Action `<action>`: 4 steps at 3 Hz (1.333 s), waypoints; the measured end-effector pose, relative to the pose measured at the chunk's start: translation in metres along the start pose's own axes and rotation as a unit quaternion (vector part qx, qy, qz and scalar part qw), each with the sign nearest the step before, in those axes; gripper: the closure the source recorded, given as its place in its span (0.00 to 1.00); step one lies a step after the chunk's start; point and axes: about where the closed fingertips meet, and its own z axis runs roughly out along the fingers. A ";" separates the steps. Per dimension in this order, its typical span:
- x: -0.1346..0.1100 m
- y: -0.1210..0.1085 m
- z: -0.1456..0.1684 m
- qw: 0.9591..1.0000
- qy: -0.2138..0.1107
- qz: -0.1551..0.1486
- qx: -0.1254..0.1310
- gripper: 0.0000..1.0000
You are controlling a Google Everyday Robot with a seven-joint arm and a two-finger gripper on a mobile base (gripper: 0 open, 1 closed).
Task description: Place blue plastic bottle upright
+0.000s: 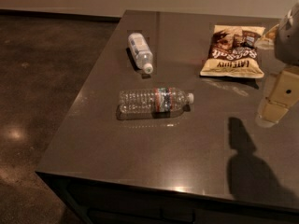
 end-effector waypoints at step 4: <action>-0.036 -0.053 0.035 0.995 -0.008 -0.103 -0.007 0.00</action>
Offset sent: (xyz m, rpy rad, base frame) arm 0.0107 0.0020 -0.0016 -0.0135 0.0278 0.0391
